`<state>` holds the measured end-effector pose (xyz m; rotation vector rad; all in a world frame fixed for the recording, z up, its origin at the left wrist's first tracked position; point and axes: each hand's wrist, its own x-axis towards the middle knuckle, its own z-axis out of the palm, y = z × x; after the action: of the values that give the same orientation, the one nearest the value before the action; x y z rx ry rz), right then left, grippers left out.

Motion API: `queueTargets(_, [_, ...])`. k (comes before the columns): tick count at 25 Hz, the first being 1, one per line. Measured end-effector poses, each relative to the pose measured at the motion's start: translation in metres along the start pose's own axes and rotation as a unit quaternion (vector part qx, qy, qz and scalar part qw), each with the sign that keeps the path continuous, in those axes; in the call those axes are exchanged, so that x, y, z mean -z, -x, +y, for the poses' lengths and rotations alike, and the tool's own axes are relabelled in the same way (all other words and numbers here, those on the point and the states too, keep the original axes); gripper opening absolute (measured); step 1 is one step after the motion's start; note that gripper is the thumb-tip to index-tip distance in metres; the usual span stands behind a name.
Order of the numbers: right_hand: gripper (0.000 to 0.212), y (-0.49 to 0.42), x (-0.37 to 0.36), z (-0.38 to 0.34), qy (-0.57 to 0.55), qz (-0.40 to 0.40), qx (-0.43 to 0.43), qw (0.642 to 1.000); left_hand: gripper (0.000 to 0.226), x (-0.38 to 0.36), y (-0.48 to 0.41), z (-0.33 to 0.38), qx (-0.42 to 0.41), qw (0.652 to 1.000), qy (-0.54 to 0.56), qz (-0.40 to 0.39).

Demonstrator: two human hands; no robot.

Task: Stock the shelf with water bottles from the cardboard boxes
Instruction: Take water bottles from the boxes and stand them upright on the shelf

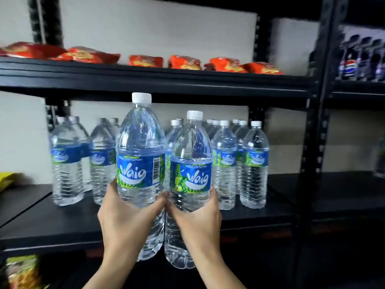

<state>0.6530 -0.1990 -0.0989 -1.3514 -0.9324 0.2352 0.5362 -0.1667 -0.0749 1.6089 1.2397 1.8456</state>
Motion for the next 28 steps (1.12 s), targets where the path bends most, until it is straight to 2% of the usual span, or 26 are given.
queueTargets(2, [0.089, 0.002, -0.037, -0.002, -0.005, -0.022, 0.010, 1.000, 0.079, 0.023, -0.019, -0.016, 0.006, 1.000, -0.016, 0.024])
queueTargets(4, [0.112, 0.007, -0.072, -0.006, -0.018, -0.043, 0.023, 0.999, 0.077, 0.043, -0.037, -0.031, 0.006, 0.999, -0.026, 0.040])
queueTargets(6, [0.120, 0.011, -0.103, -0.011, -0.024, -0.064, 0.028, 0.997, 0.078, 0.061, -0.055, -0.046, 0.013, 0.998, -0.033, 0.055])
queueTargets(13, [0.109, 0.009, -0.189, -0.022, -0.015, -0.106, 0.033, 0.994, 0.082, 0.105, -0.108, -0.089, 0.017, 0.993, -0.053, 0.100])
queueTargets(16, [0.094, 0.003, -0.222, -0.024, -0.010, -0.101, 0.050, 0.994, 0.081, 0.116, -0.130, -0.103, 0.010, 0.991, -0.075, 0.112])
queueTargets(20, [0.093, -0.024, -0.262, -0.024, -0.013, -0.095, 0.048, 0.994, 0.085, 0.123, -0.153, -0.120, 0.013, 0.988, -0.080, 0.130])
queueTargets(23, [0.099, -0.047, -0.284, -0.019, -0.016, -0.079, 0.015, 0.997, 0.083, 0.123, -0.166, -0.132, 0.022, 0.988, -0.069, 0.135])
queueTargets(26, [0.080, -0.062, -0.297, -0.002, 0.003, -0.068, -0.026, 0.997, 0.082, 0.118, -0.174, -0.142, 0.029, 0.988, -0.071, 0.136])
queueTargets(28, [0.081, -0.063, -0.301, 0.010, 0.012, -0.058, -0.026, 0.998, 0.080, 0.114, -0.176, -0.143, 0.028, 0.988, -0.068, 0.132])
